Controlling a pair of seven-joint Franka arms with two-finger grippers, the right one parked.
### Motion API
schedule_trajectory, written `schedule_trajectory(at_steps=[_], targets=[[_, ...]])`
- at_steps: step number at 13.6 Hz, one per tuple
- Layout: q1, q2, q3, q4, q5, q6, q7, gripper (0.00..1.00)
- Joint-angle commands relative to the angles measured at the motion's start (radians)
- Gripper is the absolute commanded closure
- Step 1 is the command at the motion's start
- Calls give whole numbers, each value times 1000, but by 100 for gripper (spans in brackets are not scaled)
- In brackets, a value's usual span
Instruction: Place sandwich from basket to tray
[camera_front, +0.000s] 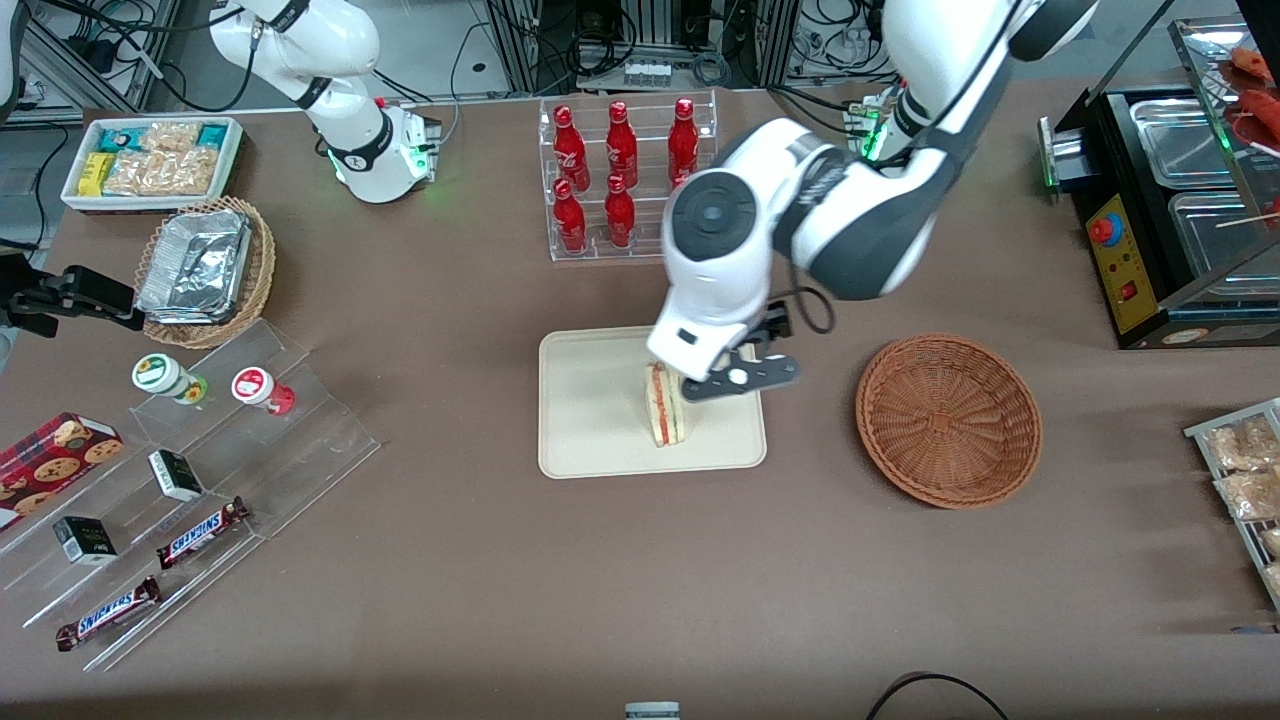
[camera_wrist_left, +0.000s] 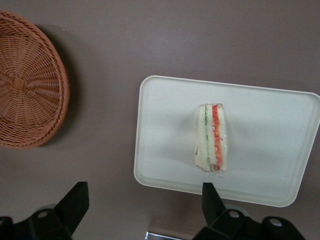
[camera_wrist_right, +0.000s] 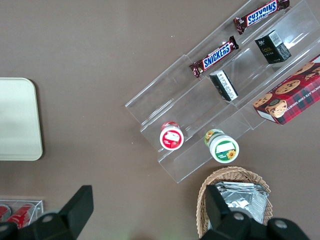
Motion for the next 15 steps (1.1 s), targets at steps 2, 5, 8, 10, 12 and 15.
schedule_trajectory(at_steps=[2, 5, 8, 10, 12, 15], targets=[[-1, -133, 115, -159, -63, 38, 134, 0], [-3, -181, 201, -201, -120, 54, 218, 0], [-3, -199, 247, -215, -128, 54, 263, 0], [-3, -207, 262, -215, -128, 51, 275, 0], [-3, -222, 279, -244, -129, 54, 312, 0], [-1, -347, 304, -421, -154, 173, 343, 0]])
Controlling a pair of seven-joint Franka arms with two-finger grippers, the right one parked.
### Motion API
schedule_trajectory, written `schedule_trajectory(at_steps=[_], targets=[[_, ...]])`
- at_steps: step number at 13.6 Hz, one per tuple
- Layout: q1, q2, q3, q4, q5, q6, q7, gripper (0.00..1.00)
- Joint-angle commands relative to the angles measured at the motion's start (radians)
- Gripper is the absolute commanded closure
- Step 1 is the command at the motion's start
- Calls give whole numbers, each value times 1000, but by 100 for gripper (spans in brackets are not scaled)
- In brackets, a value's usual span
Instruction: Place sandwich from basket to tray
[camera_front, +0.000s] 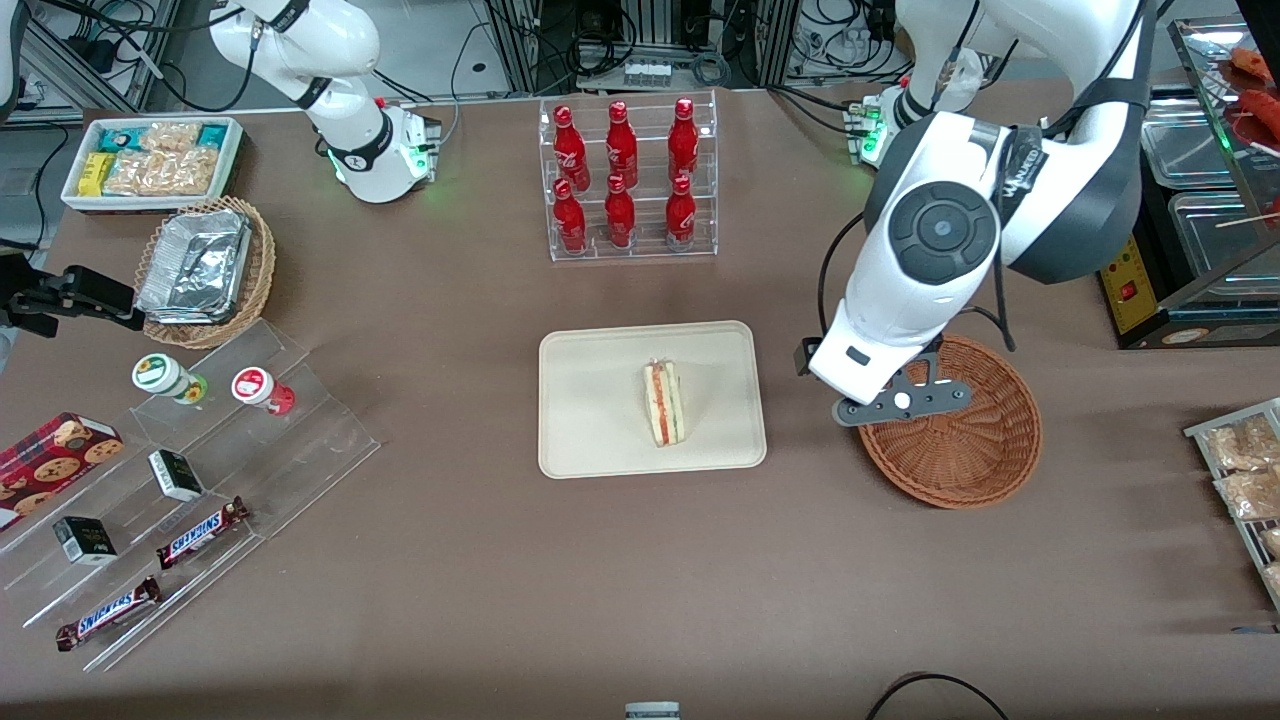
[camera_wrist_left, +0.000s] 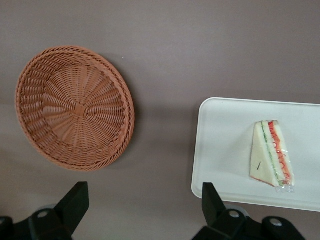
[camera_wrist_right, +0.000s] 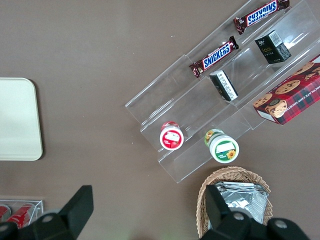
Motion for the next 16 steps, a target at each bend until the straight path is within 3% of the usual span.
schedule_trajectory(at_steps=[1, 10, 16], targets=[[-4, -136, 26, -178, -25, 81, 36, 0], [374, -199, -188, -200, -29, 19, 213, 0], [514, -283, -201, -200, -96, -140, 301, 0]])
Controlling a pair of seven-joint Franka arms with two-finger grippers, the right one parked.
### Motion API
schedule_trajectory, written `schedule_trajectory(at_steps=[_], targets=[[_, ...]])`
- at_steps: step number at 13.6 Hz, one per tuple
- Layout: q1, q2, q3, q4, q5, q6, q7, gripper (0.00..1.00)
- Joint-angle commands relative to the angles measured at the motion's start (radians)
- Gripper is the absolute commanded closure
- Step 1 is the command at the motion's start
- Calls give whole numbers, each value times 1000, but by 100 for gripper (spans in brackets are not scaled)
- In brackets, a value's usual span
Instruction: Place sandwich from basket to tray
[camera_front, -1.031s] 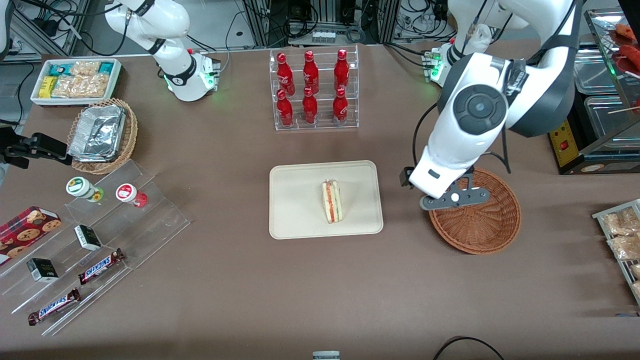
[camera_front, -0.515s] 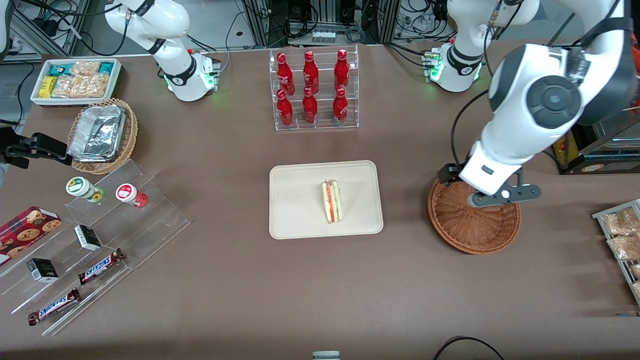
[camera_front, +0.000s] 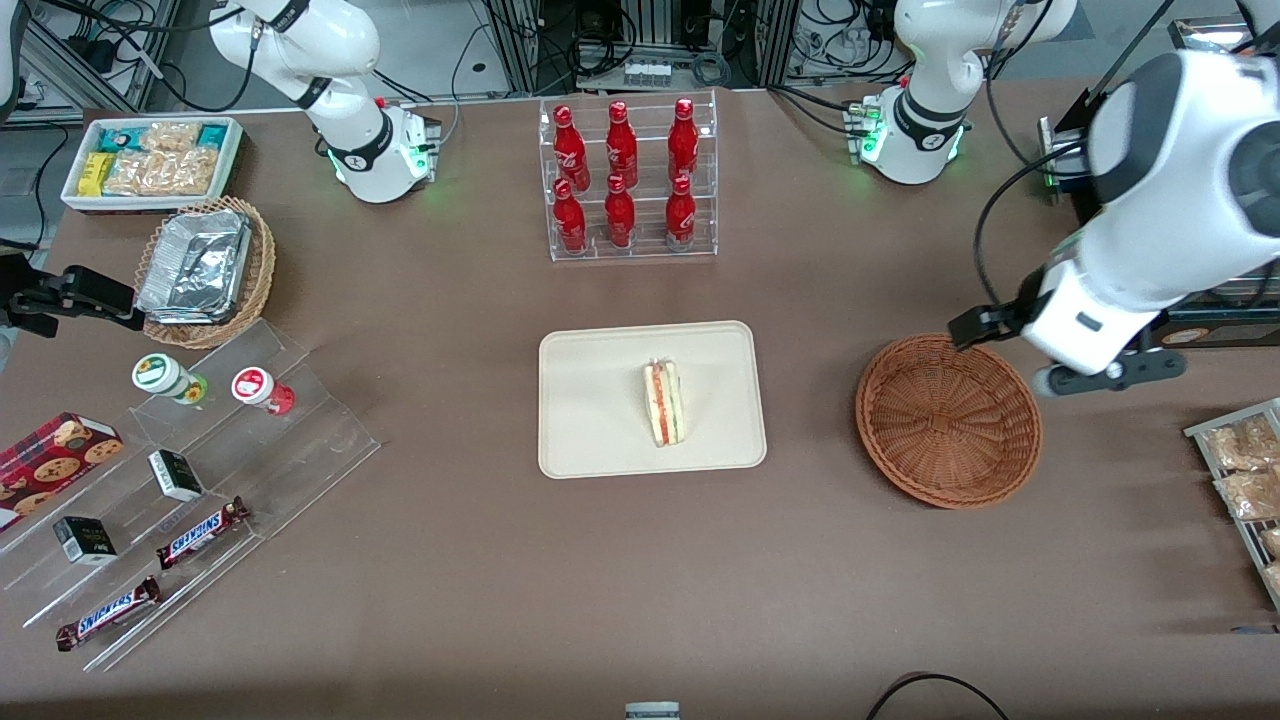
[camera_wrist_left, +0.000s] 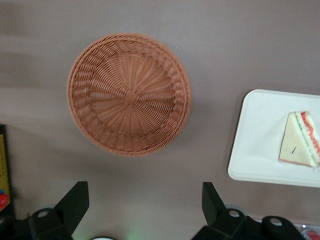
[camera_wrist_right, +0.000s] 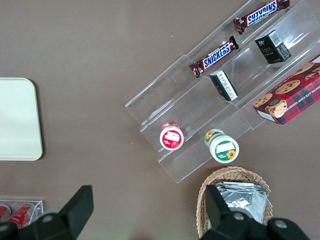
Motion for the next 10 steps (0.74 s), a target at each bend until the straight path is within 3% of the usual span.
schedule_trajectory(at_steps=[1, 8, 10], targets=[[58, -84, -14, -32, -22, -90, 94, 0], [70, -145, 17, 1, -9, -241, 131, 0], [87, -145, 17, 1, -9, -244, 222, 0]])
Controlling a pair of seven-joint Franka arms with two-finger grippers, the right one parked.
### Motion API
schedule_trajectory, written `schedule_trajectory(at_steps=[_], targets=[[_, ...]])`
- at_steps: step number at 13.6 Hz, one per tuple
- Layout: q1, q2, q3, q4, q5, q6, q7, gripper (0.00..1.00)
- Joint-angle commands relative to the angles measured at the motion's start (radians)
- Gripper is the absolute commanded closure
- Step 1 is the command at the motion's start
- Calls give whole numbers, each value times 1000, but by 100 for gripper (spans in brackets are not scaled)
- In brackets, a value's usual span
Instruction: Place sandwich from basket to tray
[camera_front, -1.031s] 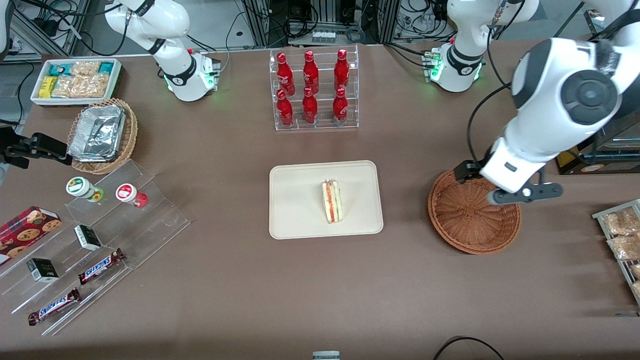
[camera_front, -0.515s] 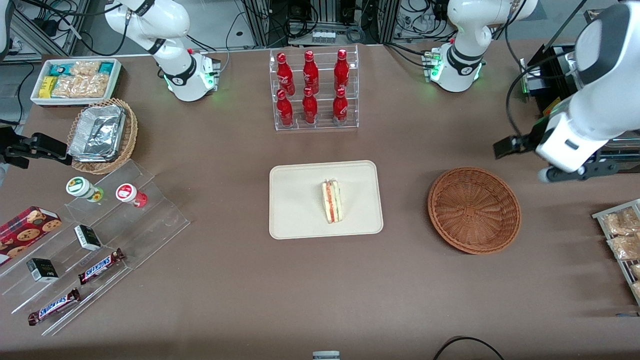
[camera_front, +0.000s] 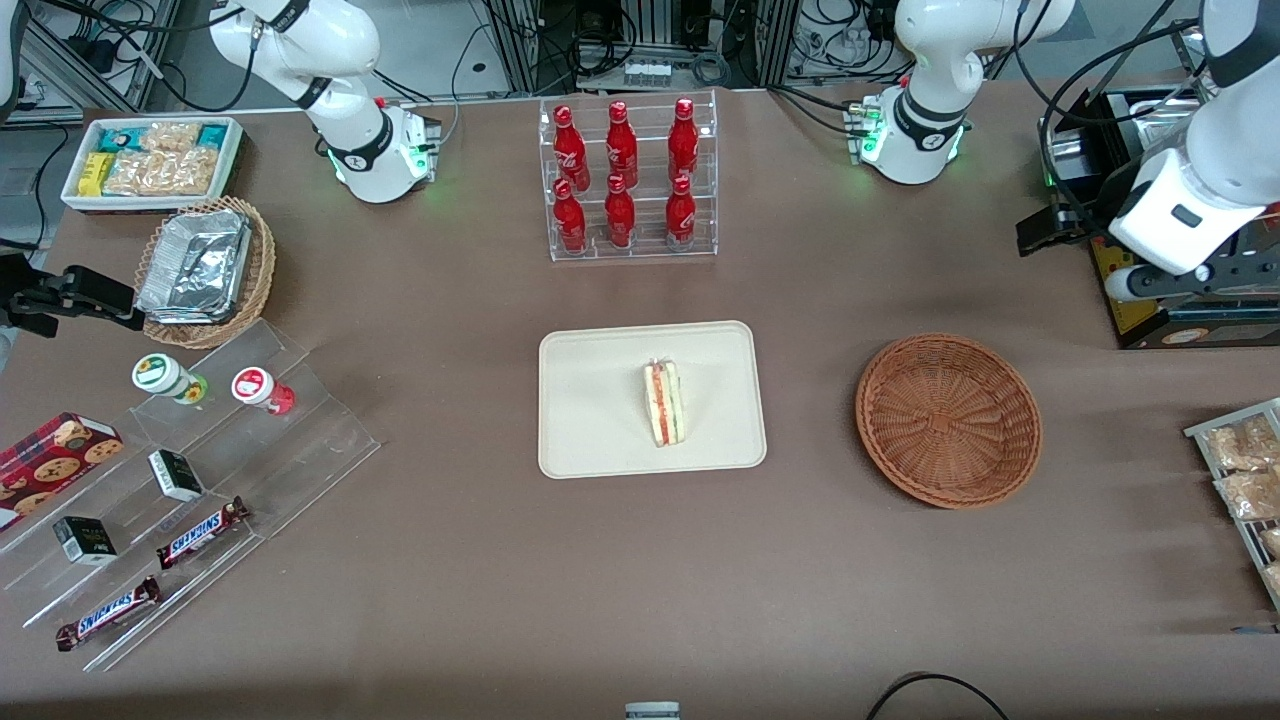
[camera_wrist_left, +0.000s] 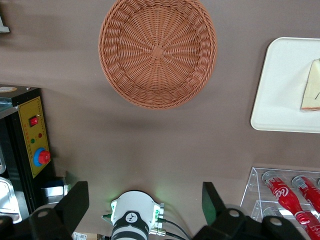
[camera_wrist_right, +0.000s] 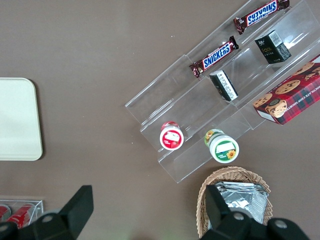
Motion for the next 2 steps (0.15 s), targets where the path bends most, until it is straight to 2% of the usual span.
schedule_trajectory(at_steps=[1, 2], targets=[[37, -14, -3, 3, -4, -24, 144, 0], [39, -20, -3, 5, 0, -29, 165, 0]])
